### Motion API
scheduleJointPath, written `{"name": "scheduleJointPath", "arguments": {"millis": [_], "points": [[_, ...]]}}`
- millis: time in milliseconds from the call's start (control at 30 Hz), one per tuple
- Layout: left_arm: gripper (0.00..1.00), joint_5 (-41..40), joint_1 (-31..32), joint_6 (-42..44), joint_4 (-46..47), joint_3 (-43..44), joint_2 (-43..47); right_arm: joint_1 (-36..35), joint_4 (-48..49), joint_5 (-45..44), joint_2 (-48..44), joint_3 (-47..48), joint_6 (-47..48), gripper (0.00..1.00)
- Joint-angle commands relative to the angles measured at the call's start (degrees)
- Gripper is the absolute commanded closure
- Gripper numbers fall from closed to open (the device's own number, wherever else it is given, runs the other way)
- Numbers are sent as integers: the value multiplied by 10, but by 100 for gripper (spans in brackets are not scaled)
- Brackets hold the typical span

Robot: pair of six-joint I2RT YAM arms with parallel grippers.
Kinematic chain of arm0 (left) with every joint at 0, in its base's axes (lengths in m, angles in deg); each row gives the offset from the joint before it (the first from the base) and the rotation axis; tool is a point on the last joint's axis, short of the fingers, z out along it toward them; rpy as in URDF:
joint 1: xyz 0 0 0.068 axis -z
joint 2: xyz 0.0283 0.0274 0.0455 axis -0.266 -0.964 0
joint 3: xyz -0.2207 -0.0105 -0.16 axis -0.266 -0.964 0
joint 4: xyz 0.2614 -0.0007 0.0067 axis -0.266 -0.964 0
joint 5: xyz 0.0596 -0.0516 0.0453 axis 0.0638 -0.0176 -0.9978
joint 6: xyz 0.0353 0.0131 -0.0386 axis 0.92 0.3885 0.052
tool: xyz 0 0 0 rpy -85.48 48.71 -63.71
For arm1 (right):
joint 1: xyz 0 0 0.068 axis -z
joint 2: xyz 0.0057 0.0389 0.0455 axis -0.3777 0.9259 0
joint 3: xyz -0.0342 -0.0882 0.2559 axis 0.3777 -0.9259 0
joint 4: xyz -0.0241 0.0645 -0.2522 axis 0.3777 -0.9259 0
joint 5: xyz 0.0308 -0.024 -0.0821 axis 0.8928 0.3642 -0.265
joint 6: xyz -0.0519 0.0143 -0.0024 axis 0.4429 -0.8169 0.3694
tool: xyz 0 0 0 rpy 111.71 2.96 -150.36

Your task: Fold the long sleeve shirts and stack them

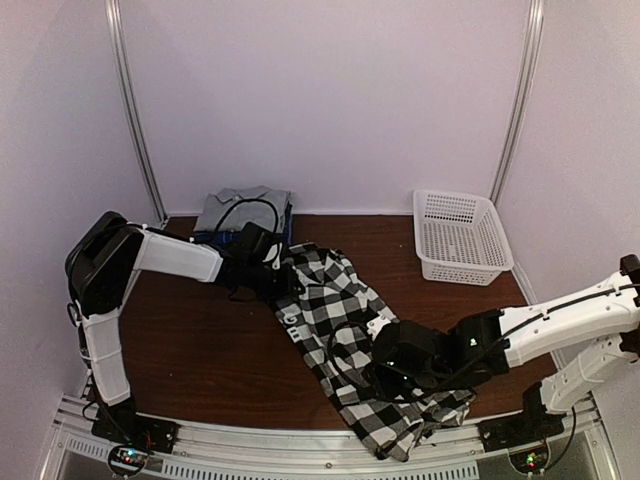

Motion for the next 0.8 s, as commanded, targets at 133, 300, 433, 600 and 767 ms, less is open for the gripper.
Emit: {"name": "scheduleJointPath", "arguments": {"millis": [133,300,433,600,767], "points": [[74,-9,-4,20,-6,4,13,62,86,75,-3,-86,-68,62],[75,-8,-4,19,-6,4,13,76,144,121,-11,-126,-83,64],[77,-5,-4,18,-6,6,10,77,156,134,-7,-139,-93,65],[78,-3,-4,17,-6,9,7,77,172,142,-7,-152,-104,67],[78,-3,-4,18,-6,11,5,77,176,142,0,-155,-106,70]]}}
